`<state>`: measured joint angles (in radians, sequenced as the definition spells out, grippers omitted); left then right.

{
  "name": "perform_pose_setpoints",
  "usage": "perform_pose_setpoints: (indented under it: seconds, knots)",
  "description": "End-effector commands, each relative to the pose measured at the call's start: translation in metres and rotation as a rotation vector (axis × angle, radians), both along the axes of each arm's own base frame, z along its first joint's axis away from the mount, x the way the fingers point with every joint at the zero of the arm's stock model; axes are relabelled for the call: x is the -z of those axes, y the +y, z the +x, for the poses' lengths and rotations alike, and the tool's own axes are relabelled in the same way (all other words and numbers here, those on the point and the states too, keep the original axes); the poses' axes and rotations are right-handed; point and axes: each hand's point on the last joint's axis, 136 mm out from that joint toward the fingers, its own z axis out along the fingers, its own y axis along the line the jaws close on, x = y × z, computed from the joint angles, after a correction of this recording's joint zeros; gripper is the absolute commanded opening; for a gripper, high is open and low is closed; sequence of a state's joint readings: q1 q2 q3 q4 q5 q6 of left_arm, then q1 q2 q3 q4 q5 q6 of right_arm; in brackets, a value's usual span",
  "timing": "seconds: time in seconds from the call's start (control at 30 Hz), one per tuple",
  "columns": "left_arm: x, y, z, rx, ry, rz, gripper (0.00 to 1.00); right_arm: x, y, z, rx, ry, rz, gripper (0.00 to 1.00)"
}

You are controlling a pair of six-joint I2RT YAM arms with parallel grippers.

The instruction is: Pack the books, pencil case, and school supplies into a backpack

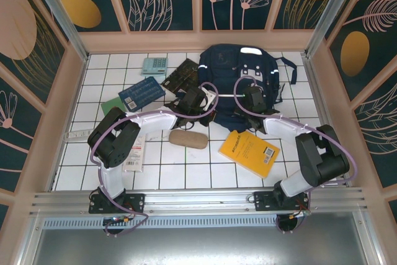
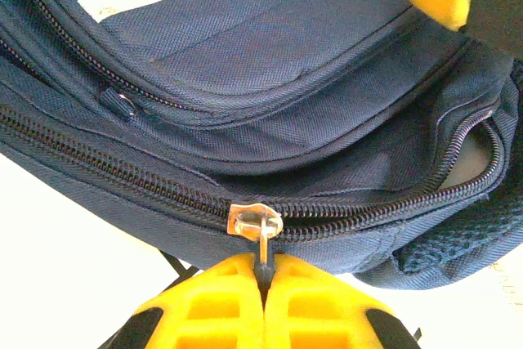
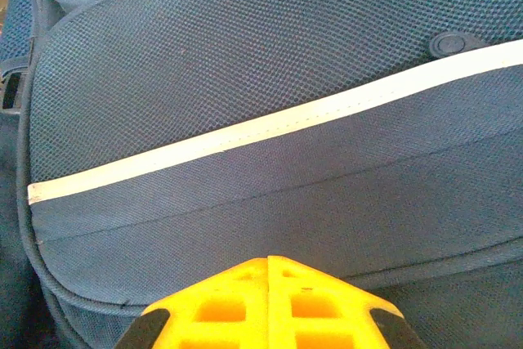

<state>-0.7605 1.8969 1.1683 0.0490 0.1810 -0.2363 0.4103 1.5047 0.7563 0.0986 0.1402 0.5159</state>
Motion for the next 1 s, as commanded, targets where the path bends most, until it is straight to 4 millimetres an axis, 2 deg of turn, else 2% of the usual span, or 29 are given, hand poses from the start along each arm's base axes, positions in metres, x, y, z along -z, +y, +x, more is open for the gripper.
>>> perform_pose_setpoints:
  seconds: [0.0,0.03,0.1,0.13,0.4,0.47,0.67,0.8,0.97]
  knots:
    - [-0.019,-0.010,-0.003,0.032,-0.037,-0.052,0.00,-0.008,-0.007,-0.002,-0.006,-0.010,-0.032,0.16]
    - [-0.019,-0.010,-0.003,0.031,-0.037,-0.052,0.00,-0.009,-0.010,-0.002,0.011,-0.010,-0.037,0.36]
    - [-0.019,-0.011,-0.004,0.034,-0.035,-0.056,0.00,-0.009,-0.010,-0.002,0.012,-0.007,-0.017,0.51]
    - [-0.019,-0.011,-0.003,0.032,-0.034,-0.057,0.00,-0.006,-0.012,-0.003,0.021,0.006,-0.004,0.54]
    - [-0.020,-0.013,-0.004,0.027,-0.028,-0.089,0.00,0.018,-0.012,-0.012,0.104,0.089,0.308,0.56]
    - [-0.017,-0.015,-0.005,0.031,-0.019,-0.093,0.00,0.019,-0.007,-0.009,0.106,0.101,0.373,0.53]
    - [-0.019,-0.018,-0.009,0.042,-0.018,-0.099,0.00,0.015,0.001,0.001,0.139,0.112,0.474,0.54]
    - [-0.017,-0.020,-0.011,0.054,-0.018,-0.096,0.00,0.016,-0.011,0.012,0.221,0.113,0.513,0.56]
    - [-0.013,-0.020,-0.013,0.064,-0.019,-0.075,0.00,0.020,-0.017,0.028,0.285,0.096,0.589,0.46]
